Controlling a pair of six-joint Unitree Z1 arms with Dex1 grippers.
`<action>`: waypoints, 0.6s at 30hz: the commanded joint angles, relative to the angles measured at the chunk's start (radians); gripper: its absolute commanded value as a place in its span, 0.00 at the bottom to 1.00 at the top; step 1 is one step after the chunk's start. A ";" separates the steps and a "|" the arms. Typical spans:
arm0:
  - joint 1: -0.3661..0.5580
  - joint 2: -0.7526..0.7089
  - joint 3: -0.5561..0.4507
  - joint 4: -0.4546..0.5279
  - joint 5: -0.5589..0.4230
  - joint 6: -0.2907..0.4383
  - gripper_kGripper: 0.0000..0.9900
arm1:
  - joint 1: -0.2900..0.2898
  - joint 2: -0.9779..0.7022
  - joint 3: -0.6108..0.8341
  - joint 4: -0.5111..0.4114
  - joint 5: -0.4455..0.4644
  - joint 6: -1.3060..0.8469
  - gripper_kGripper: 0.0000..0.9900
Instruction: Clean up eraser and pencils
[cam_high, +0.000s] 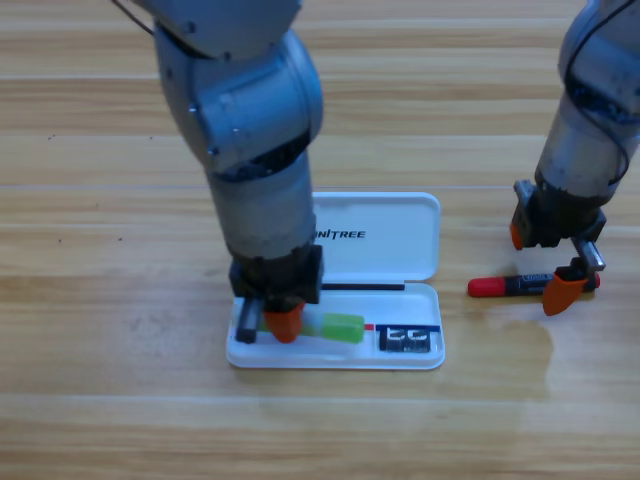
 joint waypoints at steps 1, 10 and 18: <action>-0.017 0.076 -0.023 0.019 -0.033 -0.018 0.00 | -0.043 0.108 -0.022 -0.026 -0.022 -0.017 0.88; -0.004 0.100 -0.034 0.019 -0.034 -0.030 0.00 | -0.043 0.139 -0.026 -0.006 -0.030 -0.049 0.31; 0.029 0.112 -0.040 0.019 -0.037 -0.035 0.00 | -0.043 0.131 -0.019 0.022 -0.025 -0.054 0.00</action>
